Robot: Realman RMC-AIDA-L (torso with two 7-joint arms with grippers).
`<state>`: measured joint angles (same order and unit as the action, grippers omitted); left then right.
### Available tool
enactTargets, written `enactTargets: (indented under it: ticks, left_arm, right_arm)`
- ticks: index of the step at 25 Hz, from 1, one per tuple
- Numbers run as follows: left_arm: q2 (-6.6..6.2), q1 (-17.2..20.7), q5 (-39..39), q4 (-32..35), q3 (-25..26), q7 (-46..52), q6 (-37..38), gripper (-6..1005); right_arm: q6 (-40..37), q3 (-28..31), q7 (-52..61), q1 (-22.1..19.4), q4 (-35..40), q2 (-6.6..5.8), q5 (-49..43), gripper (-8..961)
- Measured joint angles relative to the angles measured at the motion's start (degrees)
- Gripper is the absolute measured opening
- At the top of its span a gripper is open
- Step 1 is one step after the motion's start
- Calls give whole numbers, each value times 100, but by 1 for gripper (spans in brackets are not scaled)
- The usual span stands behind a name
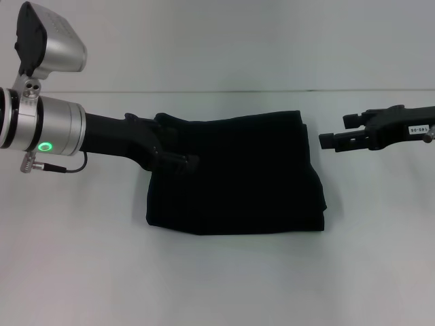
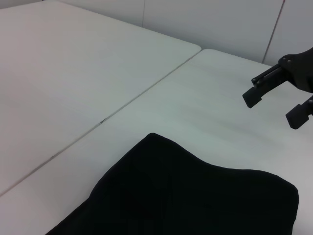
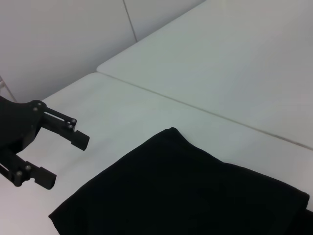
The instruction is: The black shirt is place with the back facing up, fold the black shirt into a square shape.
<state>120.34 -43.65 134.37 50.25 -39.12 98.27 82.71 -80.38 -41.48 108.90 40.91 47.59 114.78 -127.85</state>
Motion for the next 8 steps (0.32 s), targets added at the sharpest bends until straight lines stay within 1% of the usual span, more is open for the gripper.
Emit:
enactTargets:
  ticks: [8]
  left_arm:
    - [-1,4,0,1,0,-9,-65,798]
  right_arm:
    - [2,0,-1,-13,1,26,0,916]
